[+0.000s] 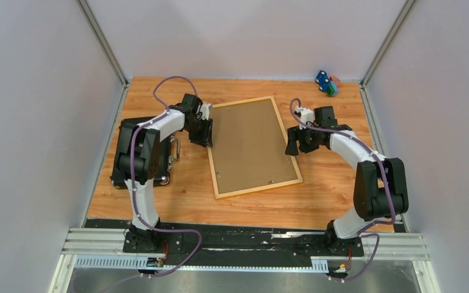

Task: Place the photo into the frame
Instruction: Install the photo frame at the center of the board.

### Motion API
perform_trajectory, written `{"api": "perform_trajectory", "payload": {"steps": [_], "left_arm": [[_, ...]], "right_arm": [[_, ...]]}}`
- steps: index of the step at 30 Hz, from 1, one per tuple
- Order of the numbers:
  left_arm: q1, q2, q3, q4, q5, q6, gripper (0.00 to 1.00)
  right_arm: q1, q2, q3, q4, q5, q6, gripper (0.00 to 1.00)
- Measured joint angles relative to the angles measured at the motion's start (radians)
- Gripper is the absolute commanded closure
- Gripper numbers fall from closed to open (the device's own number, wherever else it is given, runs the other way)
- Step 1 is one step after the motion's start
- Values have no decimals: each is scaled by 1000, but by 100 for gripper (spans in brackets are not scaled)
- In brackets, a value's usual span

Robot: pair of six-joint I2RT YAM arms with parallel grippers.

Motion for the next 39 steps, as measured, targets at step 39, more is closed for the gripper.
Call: {"api": "perform_trajectory", "payload": {"steps": [39], "left_arm": [[0,0,0,2,1,0,57]], "right_arm": [[66,82,-71,-5,90,-16,60]]}}
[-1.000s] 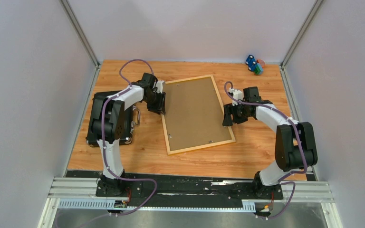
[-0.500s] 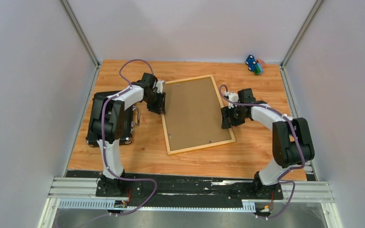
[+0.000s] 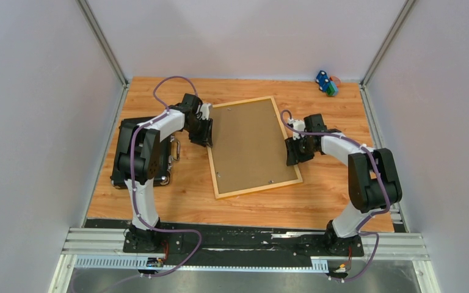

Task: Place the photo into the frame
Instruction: Install the photo frame at the center of the board.

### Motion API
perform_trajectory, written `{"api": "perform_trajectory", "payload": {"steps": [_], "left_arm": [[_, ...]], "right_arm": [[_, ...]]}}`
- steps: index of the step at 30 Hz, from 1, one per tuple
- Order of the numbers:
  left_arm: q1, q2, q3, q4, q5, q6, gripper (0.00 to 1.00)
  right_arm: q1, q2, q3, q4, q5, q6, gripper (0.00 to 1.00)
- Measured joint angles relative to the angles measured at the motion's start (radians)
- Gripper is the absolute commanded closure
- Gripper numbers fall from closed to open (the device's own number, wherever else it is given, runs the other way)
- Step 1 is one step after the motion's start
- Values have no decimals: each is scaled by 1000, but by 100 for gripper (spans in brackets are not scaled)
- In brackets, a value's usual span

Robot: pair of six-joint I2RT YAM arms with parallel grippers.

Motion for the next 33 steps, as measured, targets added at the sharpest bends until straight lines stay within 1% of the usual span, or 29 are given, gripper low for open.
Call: {"api": "perform_trajectory", "payload": {"steps": [7,13,20,29,32,33], "left_arm": [[0,0,0,0,3,0,57],[0,0,0,0,2,0,57],[2,0,0,-1,-1,0,58],[4,0,0,-1,-4,1,58],[4,0,0,0,-3,1,59],[4,0,0,-1,-3,1,59]], "right_arm": [[0,5,11,-3,12,2,66],[0,21,35,-9,18,0,74],[0,41,63,-9,29,-2,80],[0,49,74,-8,31,3,83],[0,49,74,-6,33,12,82],[0,49,74,-2,35,17,79]]}}
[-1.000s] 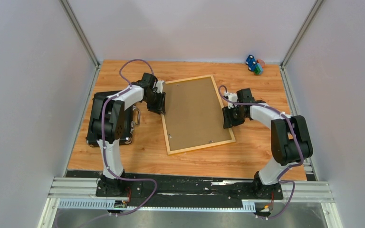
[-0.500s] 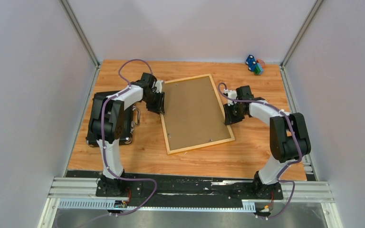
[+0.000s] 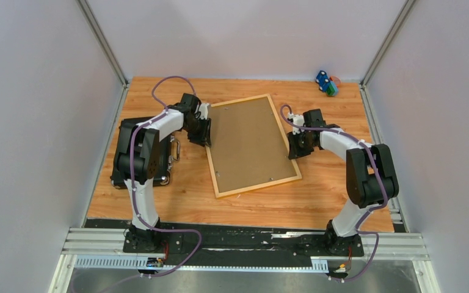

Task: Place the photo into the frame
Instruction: Install the photo frame at the center of the board.

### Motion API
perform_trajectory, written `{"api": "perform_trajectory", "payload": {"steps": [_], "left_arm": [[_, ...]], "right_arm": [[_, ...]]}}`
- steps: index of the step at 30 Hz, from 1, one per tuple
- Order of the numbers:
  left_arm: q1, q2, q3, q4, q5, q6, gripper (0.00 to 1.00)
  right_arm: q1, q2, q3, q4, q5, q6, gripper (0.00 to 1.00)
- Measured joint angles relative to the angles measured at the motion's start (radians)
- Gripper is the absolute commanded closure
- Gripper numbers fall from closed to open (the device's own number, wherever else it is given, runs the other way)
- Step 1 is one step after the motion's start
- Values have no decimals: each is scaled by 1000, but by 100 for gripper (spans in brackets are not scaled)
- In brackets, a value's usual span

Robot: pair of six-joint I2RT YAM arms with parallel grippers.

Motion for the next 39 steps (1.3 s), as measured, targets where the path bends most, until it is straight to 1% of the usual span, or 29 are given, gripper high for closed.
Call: {"api": "perform_trajectory", "payload": {"steps": [2,3,6,8,9,14,28,39], "left_arm": [[0,0,0,0,0,0,59],[1,0,0,0,0,0,59],[1,0,0,0,0,0,59],[1,0,0,0,0,0,59],[1,0,0,0,0,0,59],[1,0,0,0,0,0,59],[1,0,0,0,0,1,59],[1,0,0,0,0,2,59]], "right_arm": [[0,0,0,9,3,10,74],[0,0,0,13,5,13,68],[0,0,0,33,7,28,56],[0,0,0,48,8,38,50],[0,0,0,53,7,41,49],[0,0,0,68,8,51,49],[0,-24,-28,68,8,22,56],[0,-24,-41,68,10,4,67]]}}
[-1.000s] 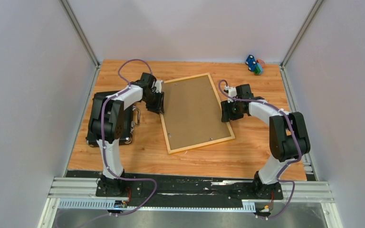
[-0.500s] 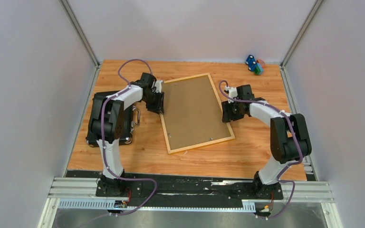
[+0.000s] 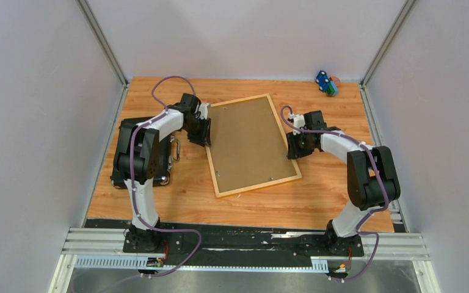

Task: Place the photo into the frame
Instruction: Install the photo frame at the center of the board.

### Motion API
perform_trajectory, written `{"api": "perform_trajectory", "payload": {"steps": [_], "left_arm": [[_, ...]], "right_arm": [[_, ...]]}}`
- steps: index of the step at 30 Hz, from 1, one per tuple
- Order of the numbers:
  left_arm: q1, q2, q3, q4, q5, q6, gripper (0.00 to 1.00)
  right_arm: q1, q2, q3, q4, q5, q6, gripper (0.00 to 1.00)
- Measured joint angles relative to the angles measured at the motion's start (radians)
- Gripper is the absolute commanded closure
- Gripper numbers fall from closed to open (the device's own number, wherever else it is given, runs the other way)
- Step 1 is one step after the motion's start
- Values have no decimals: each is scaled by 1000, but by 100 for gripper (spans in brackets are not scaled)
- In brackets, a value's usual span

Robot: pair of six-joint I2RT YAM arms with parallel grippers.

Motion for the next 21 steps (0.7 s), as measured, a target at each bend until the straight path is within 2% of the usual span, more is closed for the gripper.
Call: {"api": "perform_trajectory", "payload": {"steps": [13,21], "left_arm": [[0,0,0,0,1,0,59],[0,0,0,0,3,0,59]], "right_arm": [[0,9,6,4,3,33,78],[0,10,7,27,37,58,82]]}}
